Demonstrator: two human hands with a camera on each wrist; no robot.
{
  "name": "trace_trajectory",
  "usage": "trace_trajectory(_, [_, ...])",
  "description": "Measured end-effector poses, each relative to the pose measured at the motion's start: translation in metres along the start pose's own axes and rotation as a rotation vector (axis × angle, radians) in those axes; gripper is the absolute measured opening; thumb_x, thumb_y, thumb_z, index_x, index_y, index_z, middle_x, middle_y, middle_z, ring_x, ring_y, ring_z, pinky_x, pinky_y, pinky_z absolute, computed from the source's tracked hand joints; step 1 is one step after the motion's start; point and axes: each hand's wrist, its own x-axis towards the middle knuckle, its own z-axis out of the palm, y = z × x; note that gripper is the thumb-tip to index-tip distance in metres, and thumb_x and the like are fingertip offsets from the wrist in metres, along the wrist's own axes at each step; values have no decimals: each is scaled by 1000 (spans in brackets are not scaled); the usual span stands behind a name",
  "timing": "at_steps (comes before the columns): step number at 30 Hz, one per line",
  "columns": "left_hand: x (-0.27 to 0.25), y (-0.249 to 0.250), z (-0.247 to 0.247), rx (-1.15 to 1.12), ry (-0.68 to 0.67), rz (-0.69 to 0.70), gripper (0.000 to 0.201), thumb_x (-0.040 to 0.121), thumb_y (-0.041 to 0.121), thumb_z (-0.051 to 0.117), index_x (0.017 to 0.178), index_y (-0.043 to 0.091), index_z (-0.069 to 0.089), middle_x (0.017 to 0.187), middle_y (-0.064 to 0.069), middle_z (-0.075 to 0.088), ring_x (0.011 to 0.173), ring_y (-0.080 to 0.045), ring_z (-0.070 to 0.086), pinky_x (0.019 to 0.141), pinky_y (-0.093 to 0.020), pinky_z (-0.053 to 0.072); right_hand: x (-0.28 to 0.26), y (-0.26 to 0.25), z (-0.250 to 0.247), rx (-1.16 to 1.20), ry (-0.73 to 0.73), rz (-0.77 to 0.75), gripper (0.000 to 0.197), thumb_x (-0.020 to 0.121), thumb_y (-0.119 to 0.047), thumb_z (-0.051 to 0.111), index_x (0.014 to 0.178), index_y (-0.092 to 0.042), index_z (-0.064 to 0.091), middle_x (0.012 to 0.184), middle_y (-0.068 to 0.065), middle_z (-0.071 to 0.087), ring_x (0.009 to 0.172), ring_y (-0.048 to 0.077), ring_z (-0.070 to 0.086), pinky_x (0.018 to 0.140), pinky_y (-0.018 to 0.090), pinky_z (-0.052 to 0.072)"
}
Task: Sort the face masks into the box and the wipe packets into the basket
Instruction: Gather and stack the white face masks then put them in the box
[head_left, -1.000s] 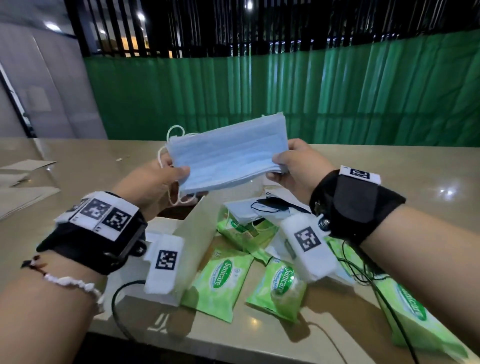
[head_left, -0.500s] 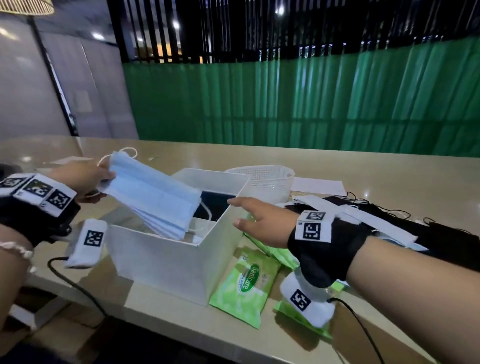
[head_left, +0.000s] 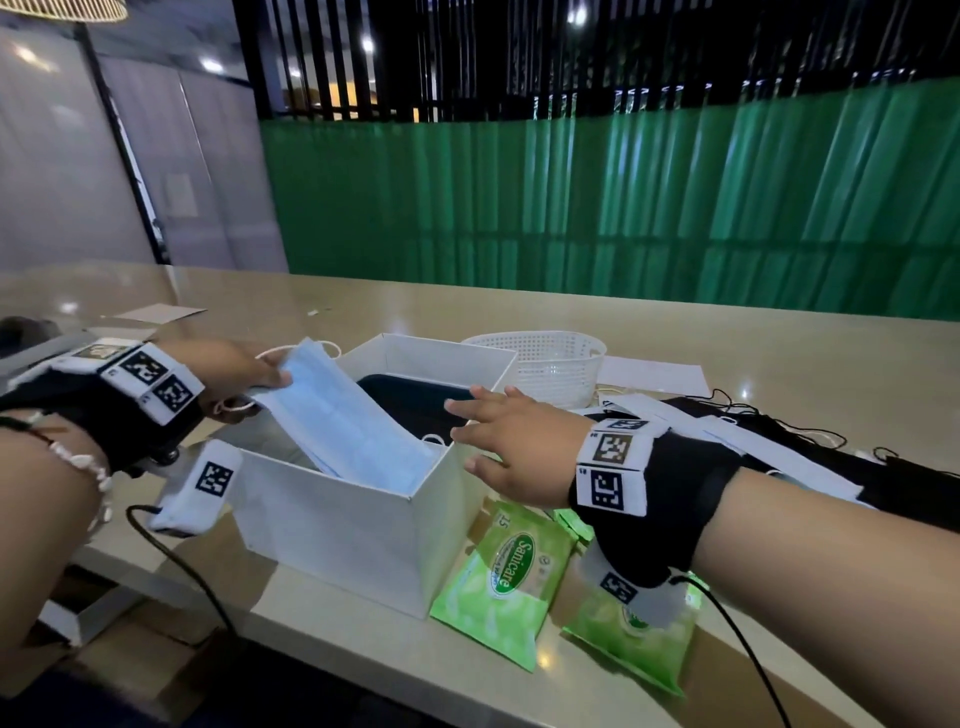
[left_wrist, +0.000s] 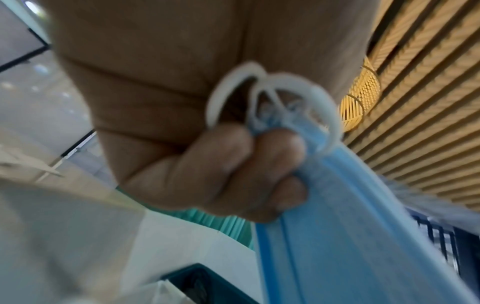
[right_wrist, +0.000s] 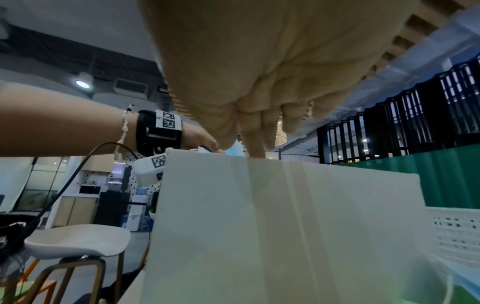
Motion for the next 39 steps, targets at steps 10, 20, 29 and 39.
trace_trajectory(10, [-10,7,12,212,67,-41,23,94,18,54,102,-4,57,85,-17,57,72,-28,53,60,-31,40,4,-9,-6,9,-134,31,48,103,-26,22,149,-15,18,157,0,15,145,17,12,116,33,9])
trace_trajectory(20, [-5,9,10,69,12,24,6,95,7,50,93,5,55,91,-19,61,69,-26,55,57,-28,55,-1,-7,0,74,-95,73,50,101,-33,29,149,-25,17,158,-10,9,141,19,27,116,35,20])
trace_trajectory(29, [-10,2,30,533,-22,62,36,95,8,47,62,18,35,76,-6,47,66,-15,41,52,-20,32,-2,-9,-1,89,-85,84,51,101,-33,29,150,-27,14,157,-13,7,141,13,26,109,26,25])
trace_trajectory(39, [-9,-6,41,532,-118,150,63,93,17,54,146,17,21,117,-10,51,103,-25,51,92,-23,33,-5,-10,-1,98,-84,85,52,101,-33,29,150,-27,13,157,-14,6,140,13,29,107,26,28])
